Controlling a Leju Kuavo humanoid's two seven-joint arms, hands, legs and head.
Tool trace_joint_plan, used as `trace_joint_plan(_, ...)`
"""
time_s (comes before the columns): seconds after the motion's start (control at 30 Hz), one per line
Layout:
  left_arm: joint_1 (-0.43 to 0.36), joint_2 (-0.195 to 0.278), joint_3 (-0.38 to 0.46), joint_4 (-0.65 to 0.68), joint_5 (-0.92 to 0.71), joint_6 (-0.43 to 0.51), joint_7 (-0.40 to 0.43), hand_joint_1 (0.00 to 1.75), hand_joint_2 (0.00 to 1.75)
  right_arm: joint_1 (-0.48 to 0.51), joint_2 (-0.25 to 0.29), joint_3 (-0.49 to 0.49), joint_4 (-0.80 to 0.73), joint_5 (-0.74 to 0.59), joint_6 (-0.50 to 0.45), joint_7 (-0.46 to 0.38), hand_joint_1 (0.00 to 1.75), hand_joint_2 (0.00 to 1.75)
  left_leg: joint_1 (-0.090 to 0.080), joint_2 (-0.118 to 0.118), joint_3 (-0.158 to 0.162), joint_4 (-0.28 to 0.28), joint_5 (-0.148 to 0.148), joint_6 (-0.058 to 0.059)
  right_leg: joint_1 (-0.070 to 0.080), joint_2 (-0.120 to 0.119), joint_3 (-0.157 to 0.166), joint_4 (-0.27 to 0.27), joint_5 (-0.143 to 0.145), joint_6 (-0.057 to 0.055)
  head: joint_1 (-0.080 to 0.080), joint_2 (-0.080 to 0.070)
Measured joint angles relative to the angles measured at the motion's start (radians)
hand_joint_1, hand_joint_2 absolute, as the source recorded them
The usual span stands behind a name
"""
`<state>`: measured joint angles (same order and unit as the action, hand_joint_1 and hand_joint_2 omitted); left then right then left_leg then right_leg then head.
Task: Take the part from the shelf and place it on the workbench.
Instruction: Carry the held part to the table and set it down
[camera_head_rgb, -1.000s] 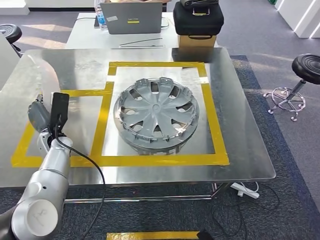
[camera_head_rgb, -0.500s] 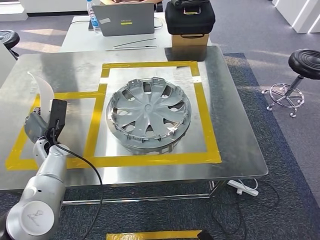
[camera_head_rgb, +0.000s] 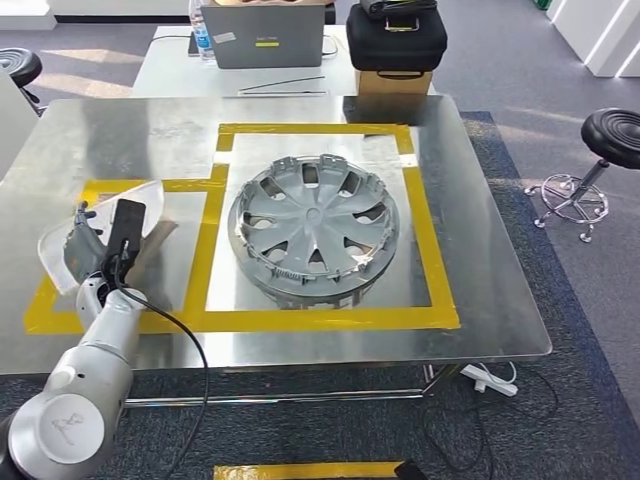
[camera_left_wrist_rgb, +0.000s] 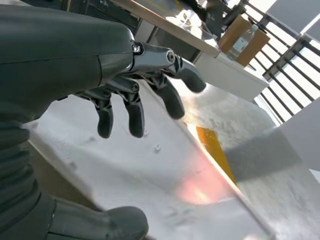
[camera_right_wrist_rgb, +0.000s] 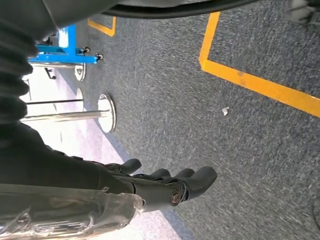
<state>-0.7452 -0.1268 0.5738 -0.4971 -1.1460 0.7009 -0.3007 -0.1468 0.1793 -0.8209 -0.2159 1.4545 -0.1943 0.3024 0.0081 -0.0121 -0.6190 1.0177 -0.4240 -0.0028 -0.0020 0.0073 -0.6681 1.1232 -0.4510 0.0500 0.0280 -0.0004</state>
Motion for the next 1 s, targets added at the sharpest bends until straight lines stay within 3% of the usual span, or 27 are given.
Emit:
trace_joint_plan(0.07,-0.004,0.002,-0.012,0.005,0.018,0.0,-0.01,0.0,1.75,-0.001,0.0,0.0,0.0,-0.001,0.0,-0.001,0.0,0.0,-0.003,0.0,0.0,0.0,0.0,-0.008,0.002,0.001,0.042,-0.081,0.023,-0.005,-0.001,0.0)
trace_joint_plan(0.2,-0.006,0.005,-0.027,0.008,0.034,0.0,-0.014,0.0,1.75,0.002,0.0,0.0,0.0,-0.002,0.0,-0.002,0.0,0.0,-0.001,0.0,-0.003,0.004,-0.008,-0.03,0.001,0.002,0.046,-0.096,0.028,-0.025,-0.002,0.0)
trace_joint_plan(0.27,-0.006,0.007,-0.034,0.01,0.035,0.0,-0.014,0.0,1.75,0.001,0.0,0.0,0.0,-0.002,0.0,-0.002,0.0,0.0,-0.001,0.001,-0.038,0.083,-0.058,-0.038,-0.003,0.002,0.049,-0.101,0.032,-0.033,-0.003,0.0)
trace_joint_plan(0.33,-0.005,0.01,-0.039,0.013,0.036,0.0,-0.014,0.0,1.75,0.002,0.0,0.0,0.0,-0.001,0.0,-0.002,0.0,0.0,-0.001,0.001,-0.101,0.217,-0.119,-0.044,-0.003,0.002,0.049,-0.101,0.031,-0.035,-0.003,0.0)
trace_joint_plan(0.37,-0.003,0.01,-0.04,0.015,0.036,0.0,-0.014,0.0,1.75,0.004,0.0,0.0,0.0,-0.001,0.0,-0.002,0.0,0.0,0.0,0.001,-0.124,0.262,-0.13,-0.045,-0.003,0.002,0.049,-0.101,0.031,-0.036,-0.003,0.0)
trace_joint_plan(0.4,-0.003,0.011,-0.04,0.017,0.036,0.0,-0.014,0.0,1.75,0.006,0.0,0.0,0.0,-0.001,0.0,-0.002,0.0,0.0,0.0,0.002,-0.129,0.27,-0.12,-0.046,-0.004,0.002,0.049,-0.101,0.031,-0.036,-0.003,0.0)
trace_joint_plan(0.43,-0.002,0.011,-0.041,0.019,0.036,0.0,-0.014,0.0,1.75,0.007,0.0,0.0,0.0,-0.001,0.0,-0.002,0.0,0.0,0.001,0.002,-0.114,0.238,-0.093,-0.046,-0.005,0.002,0.05,-0.101,0.031,-0.035,-0.003,0.0)
trace_joint_plan(0.5,-0.005,0.012,-0.042,0.021,0.042,0.0,-0.018,0.0,1.75,0.007,0.0,0.0,0.0,-0.001,0.0,-0.002,0.0,0.0,0.003,0.004,-0.048,0.107,-0.026,-0.048,-0.005,0.003,0.051,-0.098,0.028,-0.029,-0.004,0.0)
trace_joint_plan(0.53,-0.007,0.012,-0.044,0.021,0.049,0.0,-0.021,0.0,1.75,0.007,0.0,0.0,0.0,-0.001,0.0,-0.002,0.0,0.0,0.003,0.003,-0.019,0.049,-0.007,-0.046,-0.004,0.004,0.05,-0.095,0.027,-0.025,-0.004,0.0)
trace_joint_plan(0.6,-0.008,0.012,-0.051,0.022,0.067,0.0,-0.031,0.0,1.75,0.007,0.0,0.0,0.0,-0.001,0.0,-0.002,0.0,0.0,0.003,0.002,0.006,-0.003,-0.002,-0.036,0.0,0.005,0.047,-0.094,0.026,-0.015,-0.004,0.0)
trace_joint_plan(0.7,-0.008,0.013,-0.067,0.022,0.083,0.0,-0.043,0.0,1.75,0.009,0.0,0.001,0.0,-0.001,0.0,-0.003,0.0,0.0,0.004,0.001,0.005,-0.007,0.0,-0.013,-0.002,0.003,0.041,-0.087,0.019,-0.001,-0.002,0.0)
trace_joint_plan(0.77,-0.011,0.015,-0.076,0.022,0.093,0.0,-0.052,0.0,1.75,0.009,0.0,0.001,0.0,-0.002,0.0,-0.003,0.0,0.0,0.007,0.001,0.005,-0.008,0.002,-0.002,-0.003,0.0,0.006,-0.012,-0.026,0.009,0.002,0.0)
trace_joint_plan(0.83,-0.009,0.015,-0.086,0.022,0.109,0.0,-0.063,0.0,1.75,0.009,0.0,0.002,0.0,-0.003,0.0,-0.004,0.0,0.0,0.006,0.001,0.005,-0.008,0.001,0.002,-0.003,0.0,-0.057,0.125,-0.086,0.013,0.005,0.0)
trace_joint_plan(0.87,-0.007,0.015,-0.09,0.022,0.125,0.0,-0.075,0.0,1.75,0.009,0.0,0.002,0.0,-0.005,0.0,-0.005,0.0,0.0,0.005,0.001,0.005,-0.008,0.001,0.003,-0.003,0.0,-0.083,0.177,-0.101,0.013,0.005,0.0)
trace_joint_plan(0.9,-0.006,0.014,-0.092,0.021,0.153,0.0,-0.097,0.0,1.75,0.01,0.0,0.002,0.0,-0.006,0.0,-0.005,0.0,0.0,0.004,0.001,0.006,-0.008,0.001,0.003,-0.003,0.0,-0.093,0.193,-0.096,0.012,0.005,0.0)
trace_joint_plan(0.93,-0.005,0.012,-0.095,0.017,0.199,0.0,-0.129,0.0,1.75,0.011,0.0,0.002,0.0,-0.008,0.0,-0.006,0.0,0.0,0.004,0.001,0.006,-0.007,0.001,0.002,-0.003,0.0,-0.084,0.169,-0.074,0.01,0.005,0.0)
trace_joint_plan(1.0,-0.003,0.004,-0.111,-0.005,0.327,-0.004,-0.205,0.0,1.75,0.011,0.0,0.002,0.0,-0.013,-0.004,-0.009,0.0,0.0,0.004,0.0,0.009,-0.007,-0.001,0.0,-0.003,0.0,-0.022,0.037,-0.006,0.005,0.005,0.0)
